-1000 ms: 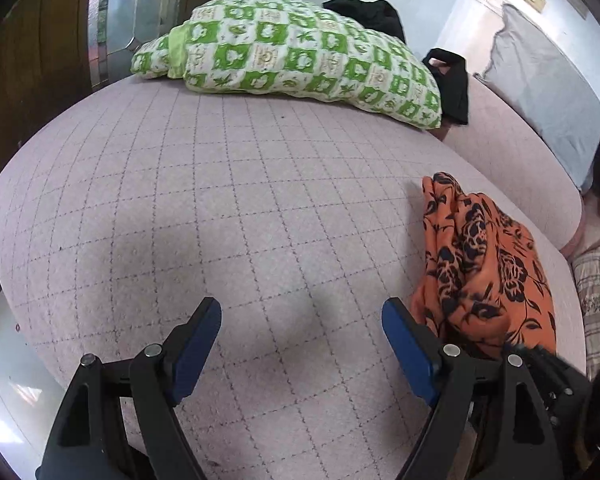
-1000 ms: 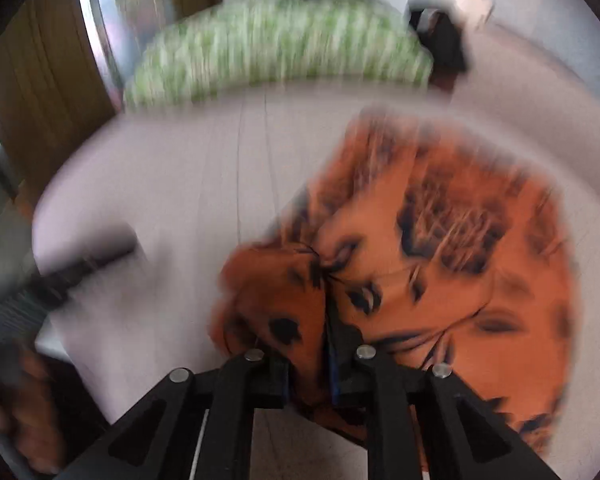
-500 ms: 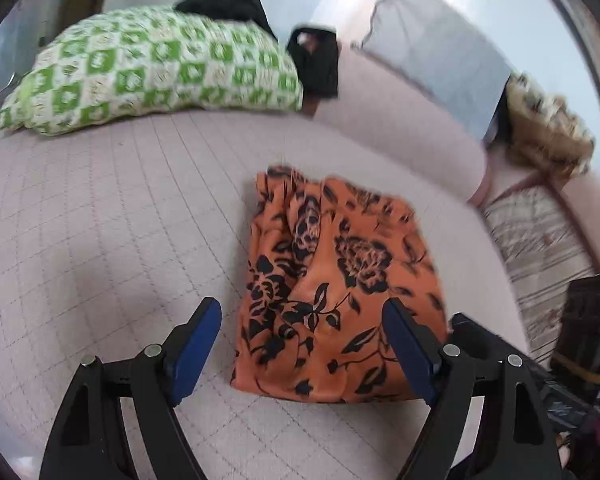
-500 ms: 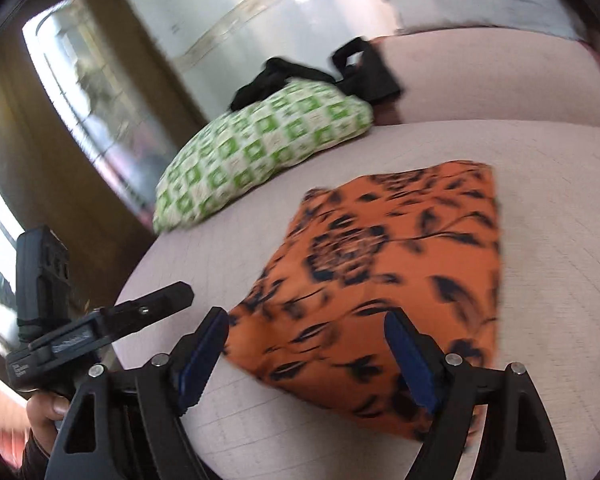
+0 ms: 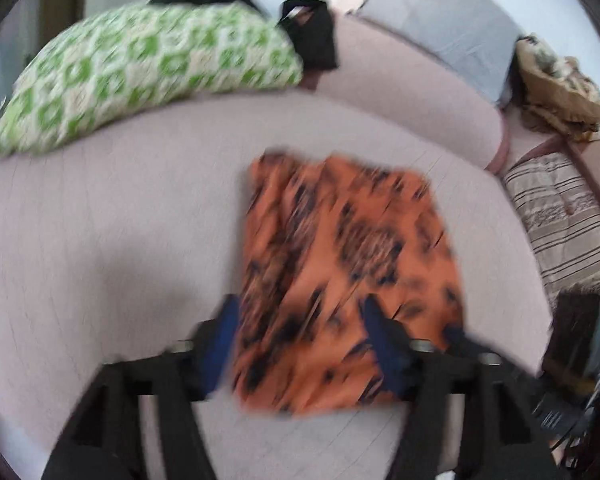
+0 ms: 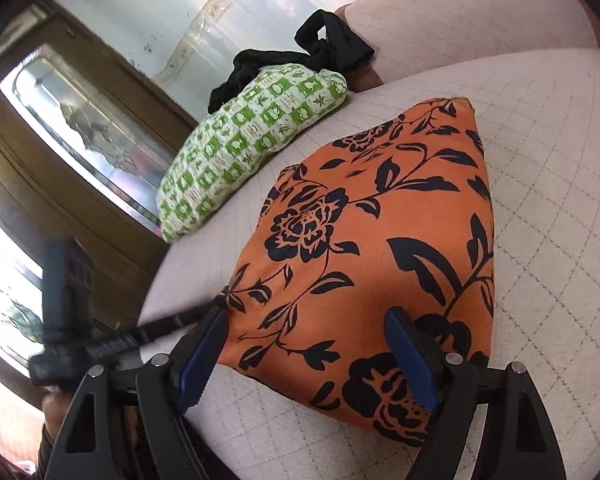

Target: Fold small clothes

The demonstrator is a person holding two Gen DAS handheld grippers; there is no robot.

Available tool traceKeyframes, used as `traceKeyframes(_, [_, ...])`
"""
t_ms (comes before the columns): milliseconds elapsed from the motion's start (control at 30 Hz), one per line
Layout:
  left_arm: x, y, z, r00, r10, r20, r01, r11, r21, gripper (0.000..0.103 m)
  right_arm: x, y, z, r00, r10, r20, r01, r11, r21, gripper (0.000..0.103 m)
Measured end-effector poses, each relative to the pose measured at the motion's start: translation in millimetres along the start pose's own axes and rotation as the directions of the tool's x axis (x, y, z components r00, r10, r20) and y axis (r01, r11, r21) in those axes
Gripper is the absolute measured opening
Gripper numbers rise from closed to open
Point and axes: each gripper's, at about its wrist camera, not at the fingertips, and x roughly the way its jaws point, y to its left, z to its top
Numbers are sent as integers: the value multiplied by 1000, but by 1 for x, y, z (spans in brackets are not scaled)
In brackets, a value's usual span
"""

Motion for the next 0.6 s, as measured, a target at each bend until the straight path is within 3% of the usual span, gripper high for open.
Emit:
traceKeyframes(67, [21,-1,23,1000,-22,-20,22,1000,10,69,1,0,0,1000,9,3,-9,1000,3,83])
traceKeyframes(167, [69,5,43,992,-16,-123,16,1000,0,66,0,0,-1,1000,14,5,-14,1000,2,83])
traceKeyframes(200, [81,9,46,987,-30,-159,27,999,-17,57,0,-1,-1,1000,19,5,-19,1000,4,83])
traceKeyframes(233, [90,12,47,982,-36,-187,29,999,-37,28,0,-3,-1,1000,27,3,-27,1000,7,83])
traceKeyframes(267, [93,13,48,979,-48,-198,43,999,-33,20,-1,-3,-1,1000,31,2,-31,999,9,83])
traceKeyframes(333, [79,7,51,992,-11,-123,12,1000,10,9,-1,-5,-1,999,42,0,-42,999,12,83])
traceKeyframes(433, [61,6,45,999,28,-22,-28,1000,11,8,0,-5,-3,999,46,-2,-46,999,6,83])
traceKeyframes(500, [88,27,34,991,95,-99,-99,995,-33,9,2,-5,-4,999,51,-8,-51,999,-2,83])
traceKeyframes(600, [88,34,27,993,89,-80,-92,995,-40,12,3,-5,-3,998,65,-24,-65,998,5,83])
